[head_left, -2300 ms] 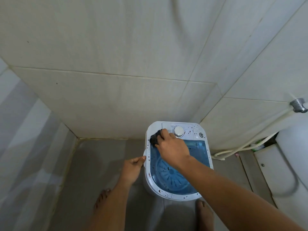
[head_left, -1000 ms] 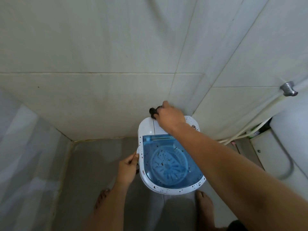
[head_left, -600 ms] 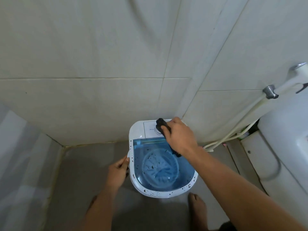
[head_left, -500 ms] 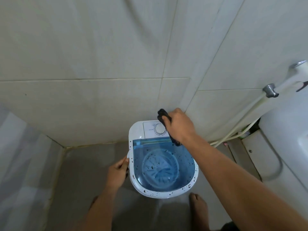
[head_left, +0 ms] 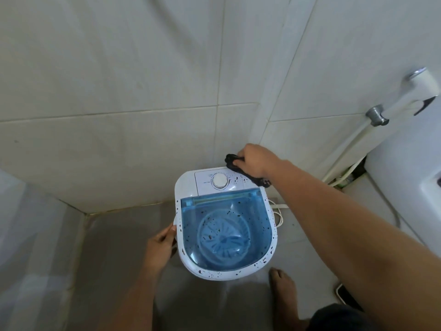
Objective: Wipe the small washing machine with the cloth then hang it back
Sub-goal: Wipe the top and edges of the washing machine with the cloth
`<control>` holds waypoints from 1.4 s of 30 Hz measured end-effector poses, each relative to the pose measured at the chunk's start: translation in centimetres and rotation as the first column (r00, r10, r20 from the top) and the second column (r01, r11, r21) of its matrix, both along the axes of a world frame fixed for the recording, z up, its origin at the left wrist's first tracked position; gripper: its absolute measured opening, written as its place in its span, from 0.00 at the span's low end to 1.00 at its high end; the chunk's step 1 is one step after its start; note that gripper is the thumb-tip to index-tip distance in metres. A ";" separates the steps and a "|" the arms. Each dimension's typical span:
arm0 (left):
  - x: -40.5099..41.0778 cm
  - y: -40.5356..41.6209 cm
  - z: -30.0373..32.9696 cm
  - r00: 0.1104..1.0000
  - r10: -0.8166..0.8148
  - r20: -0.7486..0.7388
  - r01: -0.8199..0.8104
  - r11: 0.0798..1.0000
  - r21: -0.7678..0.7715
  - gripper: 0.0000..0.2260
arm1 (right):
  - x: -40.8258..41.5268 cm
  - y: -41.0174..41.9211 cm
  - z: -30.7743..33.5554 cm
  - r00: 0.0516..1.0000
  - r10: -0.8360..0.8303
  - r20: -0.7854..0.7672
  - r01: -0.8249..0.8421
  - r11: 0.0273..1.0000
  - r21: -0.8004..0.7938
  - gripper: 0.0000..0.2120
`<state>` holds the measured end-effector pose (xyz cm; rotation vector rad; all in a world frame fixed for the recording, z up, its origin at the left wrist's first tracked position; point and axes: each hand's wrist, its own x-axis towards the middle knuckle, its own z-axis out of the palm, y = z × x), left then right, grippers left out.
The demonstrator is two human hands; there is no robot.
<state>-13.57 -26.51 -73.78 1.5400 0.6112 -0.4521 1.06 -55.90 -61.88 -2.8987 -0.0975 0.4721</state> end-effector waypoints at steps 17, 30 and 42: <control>0.1 0.0 0.2 1.000 -0.022 -0.017 0.022 0.999 0.027 0.14 | -5.3 0.6 -3.9 0.924 0.099 0.370 -0.081 0.995 -0.063 0.17; 0.1 0.0 0.0 0.999 -0.023 -0.032 0.024 0.999 0.028 0.14 | -5.7 -0.1 -4.0 0.936 -0.029 0.350 0.074 0.990 -0.116 0.16; 0.0 0.2 0.4 0.999 -0.038 -0.017 0.039 0.999 0.022 0.13 | -7.2 1.4 -5.3 0.921 0.064 0.384 -0.006 0.989 -0.150 0.12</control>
